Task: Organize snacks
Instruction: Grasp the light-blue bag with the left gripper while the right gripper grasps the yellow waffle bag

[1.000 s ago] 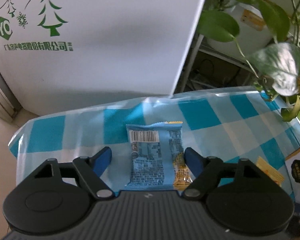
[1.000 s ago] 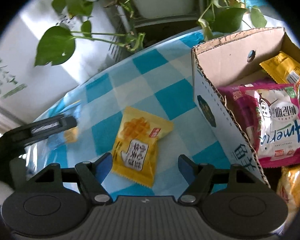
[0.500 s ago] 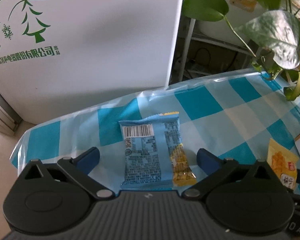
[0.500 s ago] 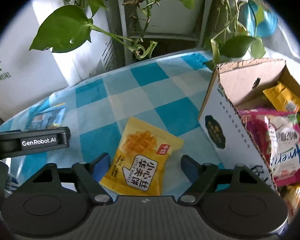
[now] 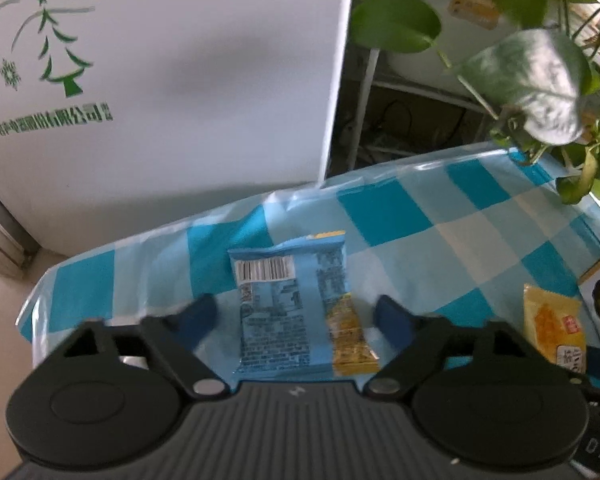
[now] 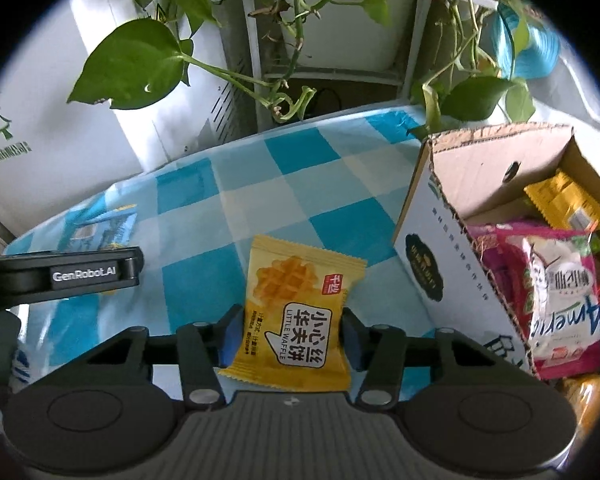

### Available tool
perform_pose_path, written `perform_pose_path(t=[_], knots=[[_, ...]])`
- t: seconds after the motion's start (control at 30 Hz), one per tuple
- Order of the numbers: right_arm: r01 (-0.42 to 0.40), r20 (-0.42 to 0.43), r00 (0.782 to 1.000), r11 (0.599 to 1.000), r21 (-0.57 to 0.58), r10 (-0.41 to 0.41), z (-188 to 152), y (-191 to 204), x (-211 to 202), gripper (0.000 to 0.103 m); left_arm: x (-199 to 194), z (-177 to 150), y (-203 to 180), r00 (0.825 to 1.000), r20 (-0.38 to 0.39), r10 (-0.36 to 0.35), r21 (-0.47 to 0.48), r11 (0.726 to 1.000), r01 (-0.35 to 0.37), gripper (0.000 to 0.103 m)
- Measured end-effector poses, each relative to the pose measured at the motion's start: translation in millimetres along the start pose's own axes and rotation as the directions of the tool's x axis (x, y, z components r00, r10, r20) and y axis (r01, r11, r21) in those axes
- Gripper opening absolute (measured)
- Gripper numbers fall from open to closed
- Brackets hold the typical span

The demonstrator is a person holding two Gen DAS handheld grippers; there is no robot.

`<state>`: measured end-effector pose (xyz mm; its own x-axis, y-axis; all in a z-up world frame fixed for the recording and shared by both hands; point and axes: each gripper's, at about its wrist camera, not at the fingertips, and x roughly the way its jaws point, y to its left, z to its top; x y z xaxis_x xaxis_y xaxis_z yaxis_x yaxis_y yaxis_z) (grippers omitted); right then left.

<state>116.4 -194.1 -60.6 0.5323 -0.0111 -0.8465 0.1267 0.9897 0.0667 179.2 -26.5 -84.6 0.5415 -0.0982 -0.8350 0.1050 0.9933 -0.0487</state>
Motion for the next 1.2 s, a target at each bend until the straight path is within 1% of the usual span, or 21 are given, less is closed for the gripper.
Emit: perform_pose_path(t=[0.03,0.07,0.1,0.2,0.43,0.63,0.73,0.87,1.0,1.1,1.2], knots=[[-0.005,-0.003,1.0,1.0,0.005,0.005,0,-1,-1,0.057,-3,0,-1,1.0,0.006,-0.001,0.002,1.0,0.001,0.066],[-0.009,-0.005,1.0,1.0,0.009,0.009,0,-1,-2,0.057,-4,-1,-2,1.0,0.012,0.008,0.009,1.0,-0.009,0.057],[-0.012,-0.008,1.0,1.0,0.014,0.012,0,-2,-2,0.057,-6,-2,-1,1.0,0.017,0.01,0.011,1.0,-0.01,0.054],[-0.02,-0.014,1.0,0.999,0.025,0.021,0,-5,-5,0.057,-11,-4,3,1.0,0.018,0.008,-0.012,1.0,-0.008,0.05],[-0.038,-0.012,0.999,0.999,0.023,0.038,1,-5,-13,0.057,-29,-14,6,1.0,0.026,-0.001,-0.036,0.999,0.002,0.049],[-0.057,-0.01,0.998,0.998,0.002,0.057,-4,-2,-24,0.057,-52,-24,10,0.999,0.04,-0.006,-0.08,0.997,0.009,0.049],[-0.076,-0.017,0.997,0.997,-0.003,0.076,-7,-2,-30,0.057,-66,-30,12,0.998,0.061,-0.007,-0.098,0.995,0.013,0.049],[-0.087,-0.009,0.996,0.996,-0.029,0.087,-12,1,-41,0.057,-85,-42,12,0.996,0.082,-0.025,-0.155,0.987,0.038,0.049],[-0.103,-0.006,0.995,0.994,-0.042,0.103,-16,0,-51,0.057,-103,-56,4,0.994,0.108,-0.019,-0.159,0.987,0.036,0.049],[-0.105,0.001,0.994,0.993,-0.055,0.105,-20,-2,-61,0.057,-117,-66,3,0.991,0.129,-0.023,-0.169,0.984,0.045,0.049],[-0.113,0.012,0.993,0.991,-0.071,0.114,-25,-4,-73,0.057,-129,-76,2,0.989,0.147,-0.014,-0.179,0.983,0.04,0.049]])
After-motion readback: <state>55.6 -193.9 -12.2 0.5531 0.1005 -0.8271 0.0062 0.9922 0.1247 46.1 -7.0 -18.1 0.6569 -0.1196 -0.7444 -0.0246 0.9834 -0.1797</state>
